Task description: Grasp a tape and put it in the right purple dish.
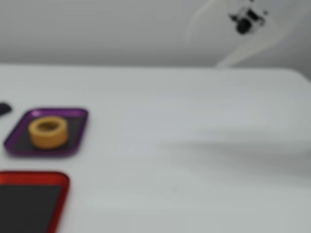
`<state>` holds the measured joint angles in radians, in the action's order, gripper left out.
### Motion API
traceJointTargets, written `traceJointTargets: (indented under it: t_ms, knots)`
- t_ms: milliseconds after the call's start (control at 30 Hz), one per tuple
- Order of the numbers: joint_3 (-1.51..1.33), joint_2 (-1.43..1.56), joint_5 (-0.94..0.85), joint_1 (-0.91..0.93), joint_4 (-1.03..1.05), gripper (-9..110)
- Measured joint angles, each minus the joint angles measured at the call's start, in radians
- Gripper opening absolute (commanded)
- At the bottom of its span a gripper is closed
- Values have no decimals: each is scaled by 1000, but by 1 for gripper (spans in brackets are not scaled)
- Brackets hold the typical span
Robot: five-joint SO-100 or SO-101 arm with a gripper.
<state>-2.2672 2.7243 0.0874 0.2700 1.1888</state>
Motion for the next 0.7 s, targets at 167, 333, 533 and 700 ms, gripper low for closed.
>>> traceJointTargets:
  t_ms: [167, 333, 533, 700]
  knots:
    - [-285, 339, 6, -5, -28, 19]
    - [-512, 620, 2, -3, -31, 19]
    - [-670, 621, 11, -5, -32, 19]
    - [-727, 621, 2, -32, -21, 16]
